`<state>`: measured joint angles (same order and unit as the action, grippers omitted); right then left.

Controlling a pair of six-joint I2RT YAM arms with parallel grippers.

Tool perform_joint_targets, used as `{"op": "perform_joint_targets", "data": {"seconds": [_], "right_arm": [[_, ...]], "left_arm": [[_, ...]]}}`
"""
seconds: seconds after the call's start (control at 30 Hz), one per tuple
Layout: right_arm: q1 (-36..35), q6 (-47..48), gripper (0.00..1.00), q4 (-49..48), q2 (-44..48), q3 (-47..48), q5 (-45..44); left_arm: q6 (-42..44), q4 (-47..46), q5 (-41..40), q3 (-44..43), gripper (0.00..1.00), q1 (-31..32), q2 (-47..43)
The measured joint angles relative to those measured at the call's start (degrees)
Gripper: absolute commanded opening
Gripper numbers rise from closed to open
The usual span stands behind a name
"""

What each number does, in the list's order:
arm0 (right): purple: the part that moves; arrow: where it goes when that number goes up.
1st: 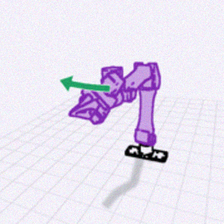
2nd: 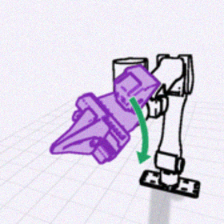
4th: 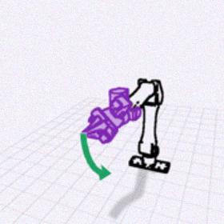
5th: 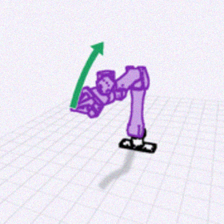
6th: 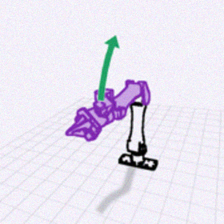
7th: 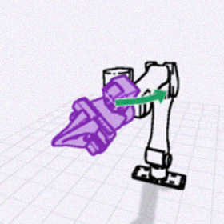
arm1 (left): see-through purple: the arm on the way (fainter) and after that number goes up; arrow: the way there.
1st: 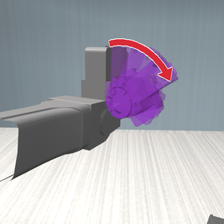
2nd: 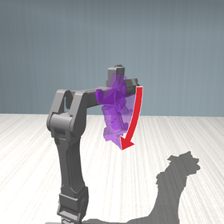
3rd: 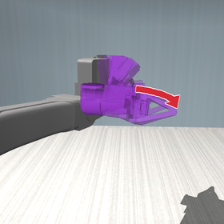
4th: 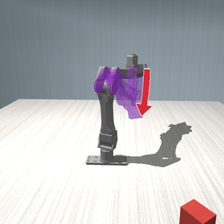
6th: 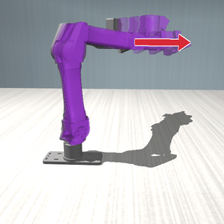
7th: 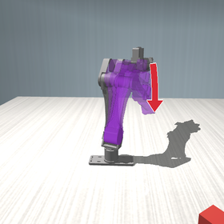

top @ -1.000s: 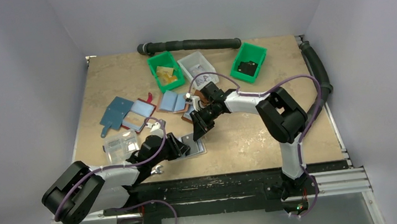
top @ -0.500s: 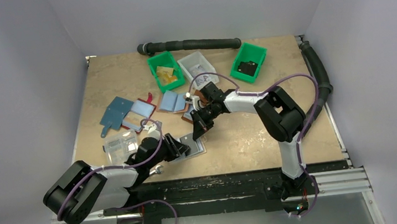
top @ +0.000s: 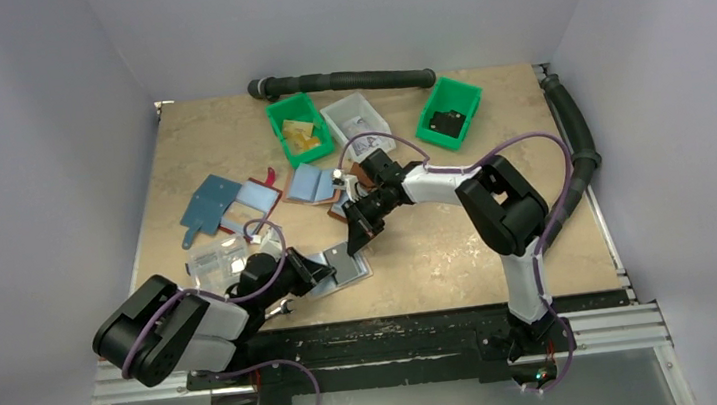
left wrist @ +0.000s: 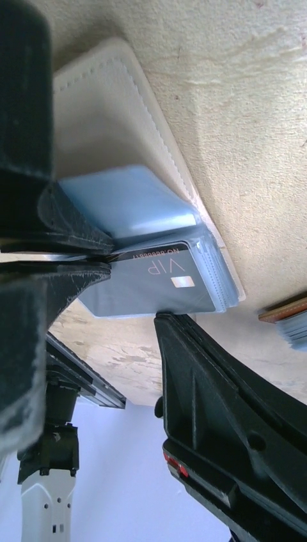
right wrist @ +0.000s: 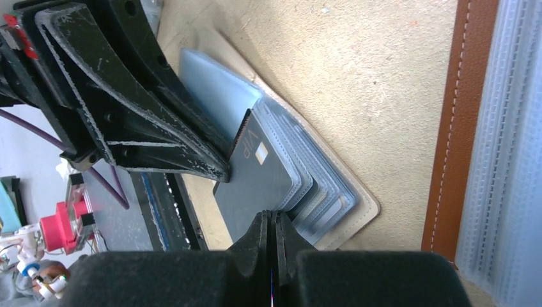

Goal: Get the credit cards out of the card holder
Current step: Remove the credit card from the card holder.

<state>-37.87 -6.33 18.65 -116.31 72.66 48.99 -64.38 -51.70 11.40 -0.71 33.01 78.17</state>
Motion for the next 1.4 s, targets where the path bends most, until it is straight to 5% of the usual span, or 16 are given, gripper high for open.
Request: {"op": "perform_joint_targets", "data": {"seconds": [0.9, 1.4], "right_arm": [[0.0, 0.8, 0.08, 2.6, 0.0, 1.4, -4.9], [0.3, 2.2, 0.43, 3.7, 0.0, 1.8, -5.7]], "left_arm": [[-0.5, 1.7, 6.2, 0.0, 0.00, -5.3, -2.7], [1.0, 1.7, 9.0, 0.0, 0.00, -7.2, -1.9]]}}
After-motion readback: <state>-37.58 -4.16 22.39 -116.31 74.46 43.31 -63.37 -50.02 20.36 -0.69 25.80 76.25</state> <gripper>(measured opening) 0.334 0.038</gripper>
